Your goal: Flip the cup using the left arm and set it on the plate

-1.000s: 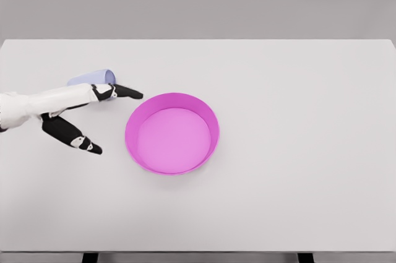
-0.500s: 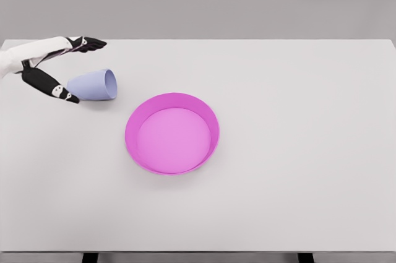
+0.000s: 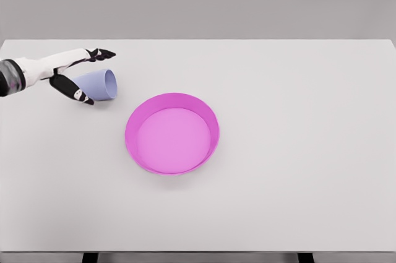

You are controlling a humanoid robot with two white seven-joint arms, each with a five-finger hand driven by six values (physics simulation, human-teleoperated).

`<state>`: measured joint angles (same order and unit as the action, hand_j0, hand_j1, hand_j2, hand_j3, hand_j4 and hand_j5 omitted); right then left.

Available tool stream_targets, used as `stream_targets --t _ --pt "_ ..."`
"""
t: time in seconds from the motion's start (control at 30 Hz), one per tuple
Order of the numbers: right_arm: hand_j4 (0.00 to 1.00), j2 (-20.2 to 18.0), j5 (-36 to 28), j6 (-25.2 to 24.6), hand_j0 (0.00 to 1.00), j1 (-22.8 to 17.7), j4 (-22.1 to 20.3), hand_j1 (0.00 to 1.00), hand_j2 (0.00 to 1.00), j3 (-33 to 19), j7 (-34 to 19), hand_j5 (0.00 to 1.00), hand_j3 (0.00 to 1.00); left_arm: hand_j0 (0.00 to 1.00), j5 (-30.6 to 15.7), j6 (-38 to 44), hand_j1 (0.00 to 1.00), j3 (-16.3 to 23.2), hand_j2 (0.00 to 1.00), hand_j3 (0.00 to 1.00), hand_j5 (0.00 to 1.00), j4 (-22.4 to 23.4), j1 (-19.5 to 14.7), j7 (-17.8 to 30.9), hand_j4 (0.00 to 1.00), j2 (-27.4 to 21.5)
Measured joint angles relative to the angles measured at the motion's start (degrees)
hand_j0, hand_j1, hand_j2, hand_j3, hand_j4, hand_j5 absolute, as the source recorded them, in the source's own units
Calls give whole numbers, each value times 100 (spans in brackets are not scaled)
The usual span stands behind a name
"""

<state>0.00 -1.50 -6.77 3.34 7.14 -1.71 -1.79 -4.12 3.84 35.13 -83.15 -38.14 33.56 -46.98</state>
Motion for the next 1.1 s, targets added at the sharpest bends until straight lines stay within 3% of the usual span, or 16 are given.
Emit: stream_targets --t 0.27,0.7,1.1 --pt "100 0 0 0 100 0 2 100 100 1 -1 100 100 100 529 -3 100 50 100 100 100 357 -70 -20 100 288" --pt "100 0 0 0 100 0 2 100 100 0 0 100 100 100 583 -3 100 75 100 100 100 498 -132 -21 100 417" --pt "100 0 0 0 100 0 2 100 100 1 -1 100 100 100 806 4 100 259 100 100 100 1060 -273 -14 100 716"
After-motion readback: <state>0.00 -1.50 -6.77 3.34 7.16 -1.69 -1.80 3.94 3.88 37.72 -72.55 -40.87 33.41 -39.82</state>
